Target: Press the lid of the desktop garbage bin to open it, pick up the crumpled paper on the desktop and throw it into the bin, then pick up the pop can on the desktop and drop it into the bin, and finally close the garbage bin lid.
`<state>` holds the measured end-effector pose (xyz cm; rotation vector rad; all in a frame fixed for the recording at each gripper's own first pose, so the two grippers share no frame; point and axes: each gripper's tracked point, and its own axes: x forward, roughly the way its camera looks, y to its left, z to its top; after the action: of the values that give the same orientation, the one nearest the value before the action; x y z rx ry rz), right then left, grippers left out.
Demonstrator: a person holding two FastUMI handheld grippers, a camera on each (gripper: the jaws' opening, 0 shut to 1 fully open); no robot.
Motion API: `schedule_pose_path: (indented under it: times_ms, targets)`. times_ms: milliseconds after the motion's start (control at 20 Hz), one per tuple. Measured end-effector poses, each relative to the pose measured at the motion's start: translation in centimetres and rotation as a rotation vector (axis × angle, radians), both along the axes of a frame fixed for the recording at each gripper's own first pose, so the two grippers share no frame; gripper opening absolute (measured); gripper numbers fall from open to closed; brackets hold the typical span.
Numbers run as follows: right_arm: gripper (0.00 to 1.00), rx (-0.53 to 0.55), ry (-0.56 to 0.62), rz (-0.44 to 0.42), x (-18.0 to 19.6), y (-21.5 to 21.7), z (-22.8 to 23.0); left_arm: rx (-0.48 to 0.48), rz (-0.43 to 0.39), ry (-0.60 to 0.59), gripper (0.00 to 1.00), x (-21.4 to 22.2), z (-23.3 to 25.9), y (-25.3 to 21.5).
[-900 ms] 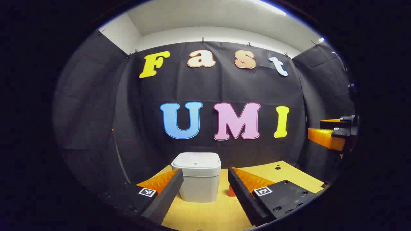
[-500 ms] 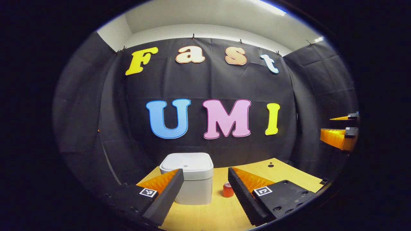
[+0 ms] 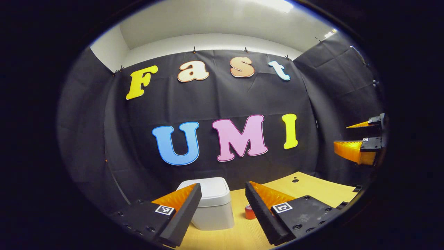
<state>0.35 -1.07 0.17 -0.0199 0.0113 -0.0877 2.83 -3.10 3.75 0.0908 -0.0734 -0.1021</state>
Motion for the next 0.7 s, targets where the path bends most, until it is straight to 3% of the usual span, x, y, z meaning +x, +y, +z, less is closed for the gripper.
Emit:
schedule_pose_path:
  times_ms: [400, 600, 700]
  targets:
    - [0.97, -0.009, 0.007, 0.018, 0.8, 0.1, -0.1, -0.044, 0.011, 0.047, 0.92, 1.4, -1.3, 1.1]
    - [0.97, -0.027, 0.009, -0.008, 1.1, -0.7, 0.0, -0.049, -0.001, 0.065, 0.84, 2.9, -1.5, 2.1]
    - [0.97, -0.024, 0.016, -0.022, 1.3, -0.9, -0.1, -0.04, -0.012, 0.077, 0.74, 3.8, -1.6, 2.8]
